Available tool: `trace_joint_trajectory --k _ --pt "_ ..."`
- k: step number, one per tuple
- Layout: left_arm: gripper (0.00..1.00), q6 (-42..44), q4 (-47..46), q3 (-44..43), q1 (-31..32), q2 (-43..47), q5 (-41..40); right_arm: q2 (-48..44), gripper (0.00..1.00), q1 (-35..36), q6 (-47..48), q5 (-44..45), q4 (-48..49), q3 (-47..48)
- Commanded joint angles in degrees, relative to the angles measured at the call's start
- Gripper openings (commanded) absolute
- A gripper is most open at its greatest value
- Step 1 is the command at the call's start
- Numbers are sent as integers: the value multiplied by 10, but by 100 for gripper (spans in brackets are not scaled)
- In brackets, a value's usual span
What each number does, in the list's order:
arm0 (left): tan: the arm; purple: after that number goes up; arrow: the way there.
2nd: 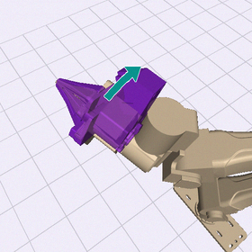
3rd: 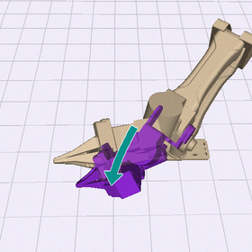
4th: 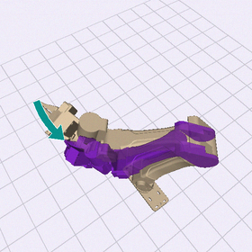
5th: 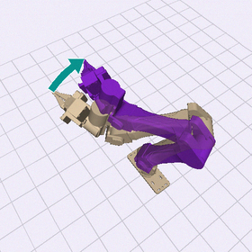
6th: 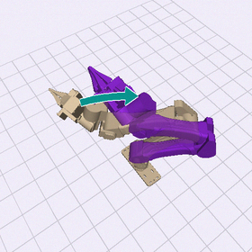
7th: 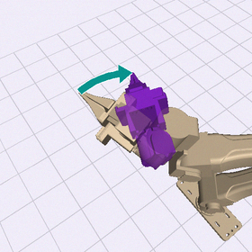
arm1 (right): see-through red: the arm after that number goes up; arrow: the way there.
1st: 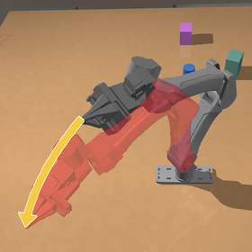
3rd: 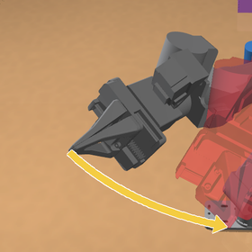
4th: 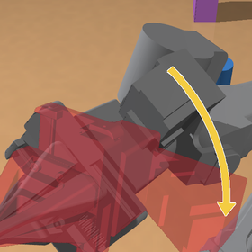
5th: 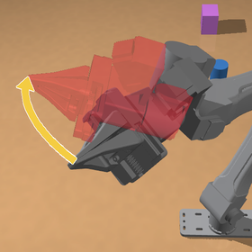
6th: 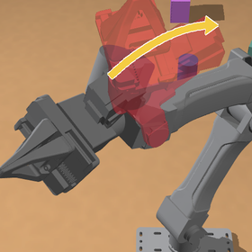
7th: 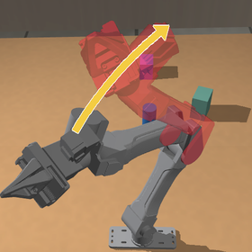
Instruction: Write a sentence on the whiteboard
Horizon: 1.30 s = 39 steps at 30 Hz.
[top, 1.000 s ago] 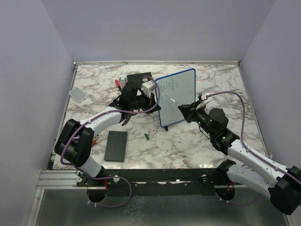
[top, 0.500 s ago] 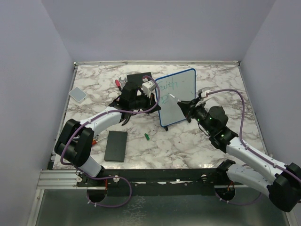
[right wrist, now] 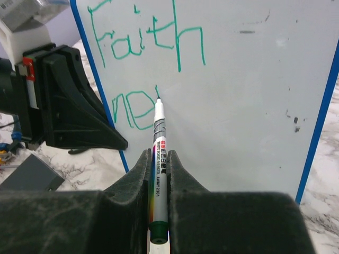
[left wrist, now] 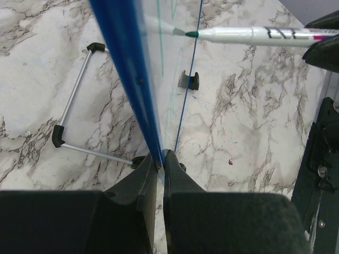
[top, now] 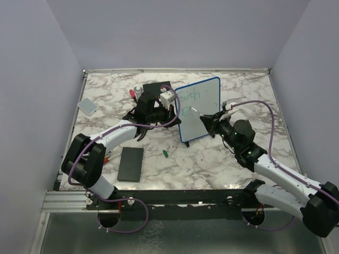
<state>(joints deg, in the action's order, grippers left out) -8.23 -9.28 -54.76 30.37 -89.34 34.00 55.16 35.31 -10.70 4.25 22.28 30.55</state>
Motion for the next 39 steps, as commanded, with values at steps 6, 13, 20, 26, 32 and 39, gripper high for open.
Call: trace_joint_trajectory --k 6,13,20,26,32,39 --pt "0 23 46 2 4 -12 -18 -26 1 0 -39 19 -60 -50" --pt "0 22 46 2 4 -11 -18 -26 0 0 -29 29 -57 -43" --pt "0 22 45 2 4 -11 -18 -12 1 0 -9 43 -35 -6" --pt "0 23 46 2 4 -11 -18 -3 1 0 1 58 -18 23" --pt "0 23 46 2 3 -11 -19 7 1 0 8 56 -14 34" --pt "0 23 45 1 4 -12 -18 -28 1 0 12 17 -11 13"
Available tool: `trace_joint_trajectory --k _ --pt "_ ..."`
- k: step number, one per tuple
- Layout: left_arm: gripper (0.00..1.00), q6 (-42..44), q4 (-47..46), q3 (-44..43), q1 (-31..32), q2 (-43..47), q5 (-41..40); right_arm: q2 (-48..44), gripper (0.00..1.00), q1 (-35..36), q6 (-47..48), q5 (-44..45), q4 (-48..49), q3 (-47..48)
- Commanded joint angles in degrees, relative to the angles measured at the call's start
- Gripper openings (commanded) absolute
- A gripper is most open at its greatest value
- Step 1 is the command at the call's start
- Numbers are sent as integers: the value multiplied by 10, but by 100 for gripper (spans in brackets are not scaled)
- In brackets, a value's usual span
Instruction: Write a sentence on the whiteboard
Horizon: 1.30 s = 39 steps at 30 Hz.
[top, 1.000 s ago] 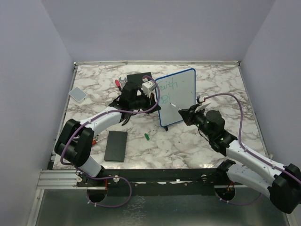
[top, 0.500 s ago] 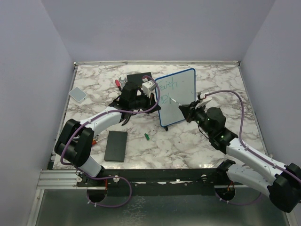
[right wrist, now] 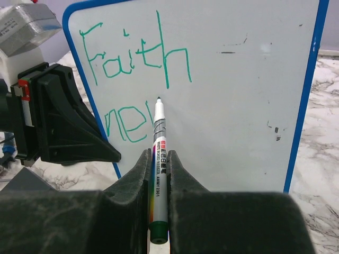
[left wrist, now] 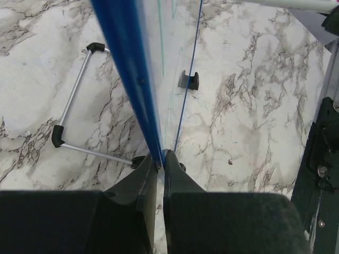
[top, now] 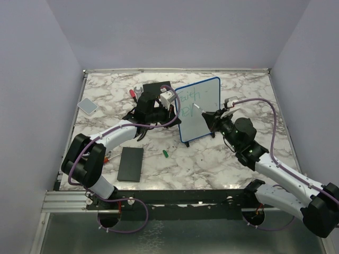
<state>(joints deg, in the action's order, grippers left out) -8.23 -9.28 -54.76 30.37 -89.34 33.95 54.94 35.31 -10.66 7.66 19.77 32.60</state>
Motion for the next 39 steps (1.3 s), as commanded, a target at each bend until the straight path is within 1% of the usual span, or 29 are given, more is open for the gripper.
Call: trace_joint_trajectory --k 1,4,10,24,29,39 --pt "0 23 45 1 4 -13 -19 -35 1 0 12 -23 10 -10" --pt "0 23 45 1 4 -14 -19 -51 1 0 16 -22 -10 -15" --pt "0 23 45 2 4 -12 -21 -49 1 0 10 -21 -22 -32" --pt "0 23 45 2 4 -11 -21 -8 1 0 11 -28 -13 -30" --pt "0 23 45 2 4 -12 -21 -3 1 0 10 -9 -16 -30" --pt "0 23 45 2 4 -12 -21 -28 1 0 7 54 -36 -30"
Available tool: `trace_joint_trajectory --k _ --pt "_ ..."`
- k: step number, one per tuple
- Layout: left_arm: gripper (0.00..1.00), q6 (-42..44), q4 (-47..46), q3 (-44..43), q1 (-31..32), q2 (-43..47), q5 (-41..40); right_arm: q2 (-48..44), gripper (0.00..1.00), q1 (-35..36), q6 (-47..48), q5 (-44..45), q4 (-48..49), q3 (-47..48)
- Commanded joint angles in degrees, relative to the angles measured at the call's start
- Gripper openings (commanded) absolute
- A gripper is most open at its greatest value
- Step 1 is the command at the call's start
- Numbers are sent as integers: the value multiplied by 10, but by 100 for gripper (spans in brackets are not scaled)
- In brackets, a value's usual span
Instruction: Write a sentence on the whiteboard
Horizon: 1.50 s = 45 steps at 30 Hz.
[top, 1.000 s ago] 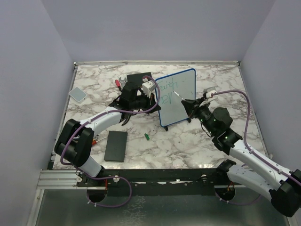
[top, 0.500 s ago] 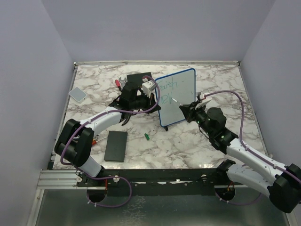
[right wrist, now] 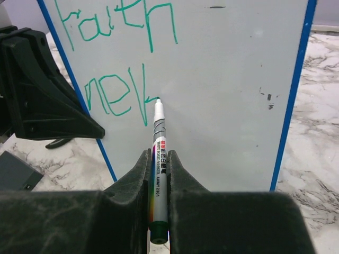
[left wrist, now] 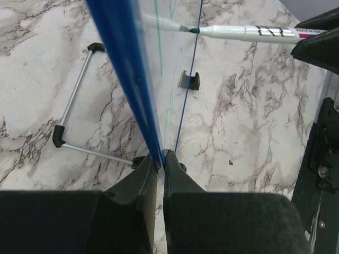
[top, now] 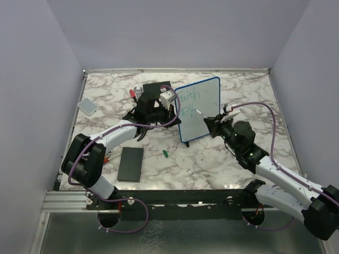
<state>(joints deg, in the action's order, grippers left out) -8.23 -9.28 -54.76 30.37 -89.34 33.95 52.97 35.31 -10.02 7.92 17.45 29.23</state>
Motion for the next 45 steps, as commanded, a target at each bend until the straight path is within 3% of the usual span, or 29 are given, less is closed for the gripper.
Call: trace_joint_trajectory --k 1,15,27,45 --pt "0 23 45 2 4 -12 -21 -9 1 0 0 54 -10 4" --pt "0 23 46 2 4 -12 -21 1 0 0 20 8 40 20" --pt "0 24 46 2 4 -12 -20 16 1 0 10 -31 15 5" --pt "0 23 45 2 5 -12 -21 -8 0 0 -15 39 -23 -18"
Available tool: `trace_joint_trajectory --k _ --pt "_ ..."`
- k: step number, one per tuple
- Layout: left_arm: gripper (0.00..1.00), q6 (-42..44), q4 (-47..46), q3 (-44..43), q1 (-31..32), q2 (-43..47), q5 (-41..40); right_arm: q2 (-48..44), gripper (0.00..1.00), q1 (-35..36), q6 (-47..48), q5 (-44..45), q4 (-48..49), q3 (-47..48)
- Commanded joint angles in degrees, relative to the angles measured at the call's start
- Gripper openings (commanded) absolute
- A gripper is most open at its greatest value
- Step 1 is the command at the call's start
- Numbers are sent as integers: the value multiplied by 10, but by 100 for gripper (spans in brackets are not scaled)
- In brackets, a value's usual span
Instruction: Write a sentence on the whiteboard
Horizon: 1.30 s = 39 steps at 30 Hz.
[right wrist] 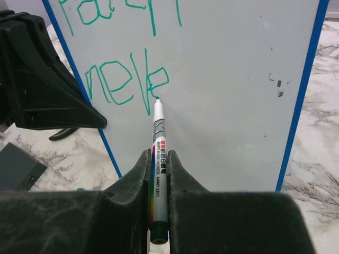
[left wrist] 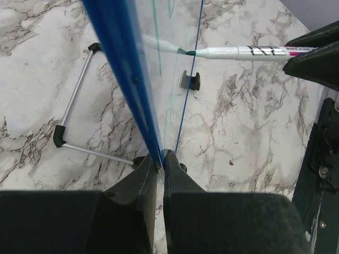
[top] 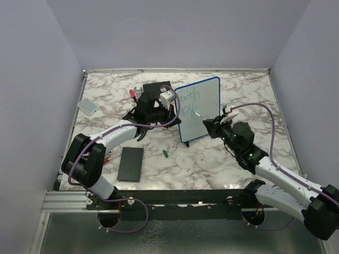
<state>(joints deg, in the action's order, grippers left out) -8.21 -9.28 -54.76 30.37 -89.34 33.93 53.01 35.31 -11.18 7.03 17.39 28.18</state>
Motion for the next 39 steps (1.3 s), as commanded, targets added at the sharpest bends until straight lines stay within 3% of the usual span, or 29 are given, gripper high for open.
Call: trace_joint_trajectory --k 1,17,28,39 --pt "0 23 45 2 4 -12 -20 -10 1 0 -2 54 -21 -7" --pt "0 23 46 2 4 -12 -20 -54 1 0 14 18 2 1" --pt "0 23 45 2 4 -12 -19 -4 1 0 27 11 69 31" --pt "0 24 45 2 4 -12 -19 15 1 0 27 29 69 36"
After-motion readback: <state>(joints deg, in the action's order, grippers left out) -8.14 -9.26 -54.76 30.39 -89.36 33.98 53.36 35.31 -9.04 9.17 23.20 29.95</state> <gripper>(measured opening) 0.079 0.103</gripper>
